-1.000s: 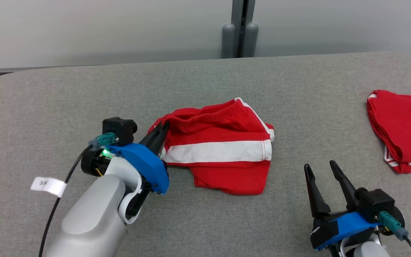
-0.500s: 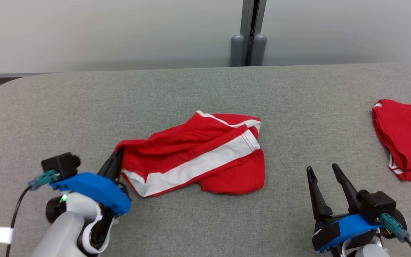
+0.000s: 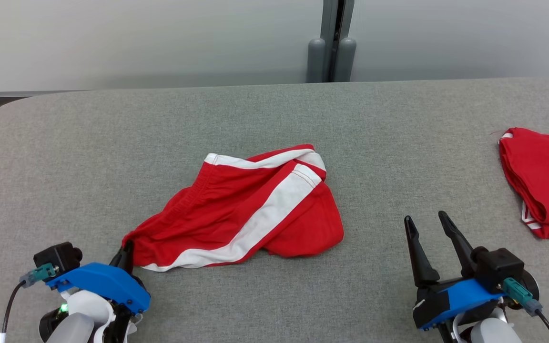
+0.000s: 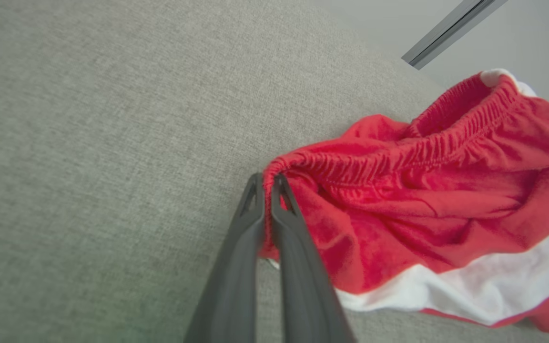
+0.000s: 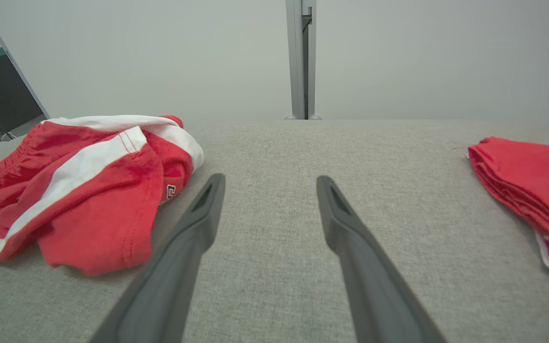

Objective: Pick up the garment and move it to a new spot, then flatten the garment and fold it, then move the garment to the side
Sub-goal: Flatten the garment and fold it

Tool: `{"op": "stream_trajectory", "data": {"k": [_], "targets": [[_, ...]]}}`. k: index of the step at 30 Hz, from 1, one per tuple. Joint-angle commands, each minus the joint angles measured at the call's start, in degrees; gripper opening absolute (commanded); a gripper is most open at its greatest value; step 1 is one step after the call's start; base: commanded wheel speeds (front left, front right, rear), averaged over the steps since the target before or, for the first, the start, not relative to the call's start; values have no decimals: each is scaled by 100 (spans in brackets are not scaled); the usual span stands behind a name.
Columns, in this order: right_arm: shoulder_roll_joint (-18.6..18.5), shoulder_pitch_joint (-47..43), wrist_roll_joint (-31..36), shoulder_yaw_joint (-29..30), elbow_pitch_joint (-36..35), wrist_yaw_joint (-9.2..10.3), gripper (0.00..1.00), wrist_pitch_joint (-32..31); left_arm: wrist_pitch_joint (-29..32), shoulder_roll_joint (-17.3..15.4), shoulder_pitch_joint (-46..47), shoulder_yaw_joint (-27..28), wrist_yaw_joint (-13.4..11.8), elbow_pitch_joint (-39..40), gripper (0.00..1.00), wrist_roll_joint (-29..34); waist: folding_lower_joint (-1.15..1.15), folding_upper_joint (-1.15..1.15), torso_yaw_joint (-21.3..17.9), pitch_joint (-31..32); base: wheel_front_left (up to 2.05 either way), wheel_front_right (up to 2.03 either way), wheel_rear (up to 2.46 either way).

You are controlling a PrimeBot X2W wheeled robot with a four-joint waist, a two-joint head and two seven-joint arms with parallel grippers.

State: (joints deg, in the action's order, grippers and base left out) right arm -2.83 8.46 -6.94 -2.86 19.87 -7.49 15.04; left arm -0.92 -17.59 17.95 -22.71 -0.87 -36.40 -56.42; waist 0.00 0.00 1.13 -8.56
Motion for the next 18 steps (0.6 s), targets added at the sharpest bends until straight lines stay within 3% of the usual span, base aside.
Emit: {"op": "stream_trajectory", "data": {"k": [1, 6, 7, 8, 9, 18], "targets": [[-12, 81, 17, -11, 22, -1, 100, 19, -73, 44, 30, 22, 31, -171, 0, -18, 0, 0, 9, 10, 0, 0, 0], [-12, 134, -6, -76, 47, -1, 100, 19, -302, 103, 154, -11, 120, -455, 0, 62, 0, 0, 30, 27, 0, 0, 0], [-12, 159, -7, -108, 61, -1, 100, 19, -415, 103, 179, -28, 143, -480, 16, 112, 0, 0, 38, 30, 0, 0, 0], [-12, 193, 12, -135, 71, -1, 100, 19, -540, 100, 213, -52, 151, -491, 45, 185, 0, 0, 46, 34, 0, 0, 0], [-12, 232, 24, -161, 77, -1, 100, 19, -685, 105, 247, -73, 171, -496, 98, 250, 0, 0, 56, 37, 0, 0, 0], [-13, 764, 67, -650, 586, -1, 100, -98, -1368, 224, 297, -146, 209, -247, 100, 798, 0, 0, 232, 78, 0, 0, 0]]}}
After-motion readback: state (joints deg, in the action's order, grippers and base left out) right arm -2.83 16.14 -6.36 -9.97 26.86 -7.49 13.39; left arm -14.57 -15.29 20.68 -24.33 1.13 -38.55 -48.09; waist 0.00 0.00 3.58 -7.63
